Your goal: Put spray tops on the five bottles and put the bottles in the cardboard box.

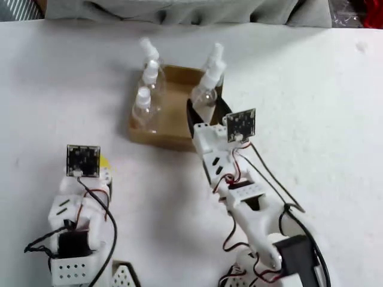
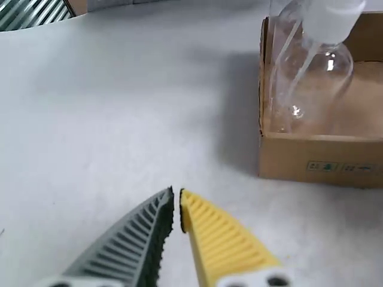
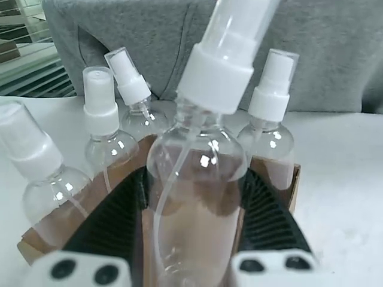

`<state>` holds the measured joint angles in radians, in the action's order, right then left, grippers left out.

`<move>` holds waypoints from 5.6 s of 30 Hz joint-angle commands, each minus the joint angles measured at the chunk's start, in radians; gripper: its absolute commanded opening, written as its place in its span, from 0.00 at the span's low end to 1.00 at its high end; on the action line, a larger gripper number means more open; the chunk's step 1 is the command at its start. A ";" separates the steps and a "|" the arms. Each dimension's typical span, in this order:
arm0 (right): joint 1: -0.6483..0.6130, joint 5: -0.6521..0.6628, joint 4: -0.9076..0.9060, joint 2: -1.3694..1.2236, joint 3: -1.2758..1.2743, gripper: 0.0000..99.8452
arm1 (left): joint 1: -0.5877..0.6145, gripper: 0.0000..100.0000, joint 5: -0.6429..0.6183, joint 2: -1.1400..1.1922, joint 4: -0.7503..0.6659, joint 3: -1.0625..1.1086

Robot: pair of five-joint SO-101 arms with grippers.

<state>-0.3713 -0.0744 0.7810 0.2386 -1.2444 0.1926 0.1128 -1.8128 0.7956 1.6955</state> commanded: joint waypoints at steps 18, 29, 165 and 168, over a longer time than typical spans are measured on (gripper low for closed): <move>0.007 0.103 0.174 -0.231 0.103 0.02 | 0.007 0.02 0.011 -0.010 0.012 -0.003; 0.010 0.095 0.452 -0.429 0.130 0.02 | 0.007 0.02 0.011 -0.010 0.012 -0.003; -0.008 0.152 0.427 -0.636 0.249 0.02 | 0.008 0.02 0.011 -0.008 0.118 -0.003; -0.008 0.150 0.437 -0.636 0.249 0.02 | 0.008 0.02 0.011 -0.008 0.118 -0.003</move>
<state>-0.3698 0.0806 1.2075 -0.3966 -1.0173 0.1941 0.1128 -1.8128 0.9122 1.6955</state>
